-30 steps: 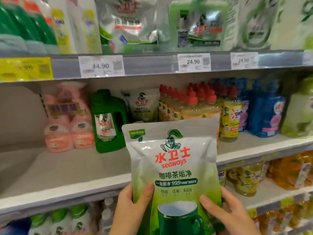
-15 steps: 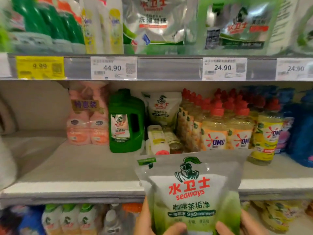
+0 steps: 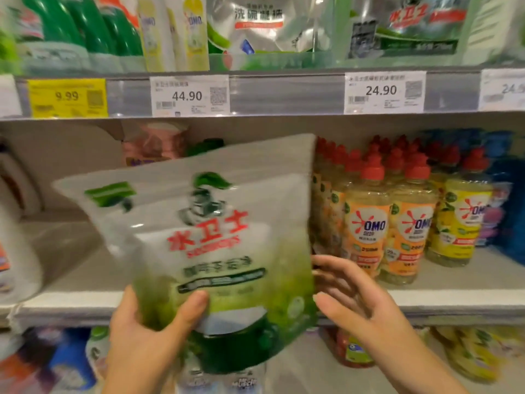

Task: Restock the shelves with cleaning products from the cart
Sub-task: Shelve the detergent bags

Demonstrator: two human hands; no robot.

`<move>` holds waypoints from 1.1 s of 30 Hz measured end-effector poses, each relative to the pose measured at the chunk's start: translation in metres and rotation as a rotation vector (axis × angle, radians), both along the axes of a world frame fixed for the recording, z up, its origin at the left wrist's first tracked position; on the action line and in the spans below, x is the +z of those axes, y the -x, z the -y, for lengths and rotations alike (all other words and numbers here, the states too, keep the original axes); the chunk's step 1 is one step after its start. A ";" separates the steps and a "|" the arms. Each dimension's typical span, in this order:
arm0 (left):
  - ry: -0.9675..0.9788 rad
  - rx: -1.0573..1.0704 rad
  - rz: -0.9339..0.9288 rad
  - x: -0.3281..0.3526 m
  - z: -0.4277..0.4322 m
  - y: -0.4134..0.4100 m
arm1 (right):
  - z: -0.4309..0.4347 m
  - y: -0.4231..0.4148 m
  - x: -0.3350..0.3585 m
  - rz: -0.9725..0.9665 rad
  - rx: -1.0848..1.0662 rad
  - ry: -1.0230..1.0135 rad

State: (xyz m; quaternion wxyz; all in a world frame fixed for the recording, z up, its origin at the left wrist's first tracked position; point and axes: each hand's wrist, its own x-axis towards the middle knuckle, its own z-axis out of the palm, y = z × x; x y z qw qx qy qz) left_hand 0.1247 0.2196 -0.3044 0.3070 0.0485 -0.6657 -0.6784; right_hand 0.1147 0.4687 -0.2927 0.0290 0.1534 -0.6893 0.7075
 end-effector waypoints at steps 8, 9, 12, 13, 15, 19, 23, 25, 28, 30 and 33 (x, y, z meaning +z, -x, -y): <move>0.111 0.280 -0.093 0.004 0.091 0.010 | 0.015 0.047 -0.011 -0.004 -0.222 -0.105; 0.130 0.293 -0.098 0.004 0.096 0.017 | 0.019 0.052 -0.013 -0.016 -0.224 -0.138; 0.165 0.222 -0.139 -0.002 0.109 0.044 | 0.030 0.067 -0.022 -0.031 -0.239 -0.242; 0.179 0.191 -0.155 -0.006 0.112 0.054 | 0.033 0.071 -0.025 -0.018 -0.246 -0.264; 0.242 0.185 -0.148 -0.009 0.118 0.072 | 0.039 0.077 -0.031 0.026 -0.259 -0.297; 0.156 0.096 -0.077 -0.007 0.125 0.113 | 0.047 0.084 -0.038 0.094 -0.294 -0.402; 0.134 -0.078 -0.037 -0.010 0.121 0.152 | 0.048 0.087 -0.039 0.131 -0.308 -0.447; 0.121 -0.098 0.010 -0.012 0.124 0.168 | 0.047 0.088 -0.040 0.159 -0.327 -0.435; 0.207 -0.260 0.089 -0.012 0.132 0.180 | 0.046 0.093 -0.035 0.146 -0.385 -0.448; 0.276 -0.364 0.081 -0.010 0.132 0.183 | 0.049 0.097 -0.029 0.093 -0.411 -0.494; 0.266 -0.234 0.040 -0.005 0.123 0.186 | 0.056 0.106 -0.023 0.036 -0.411 -0.704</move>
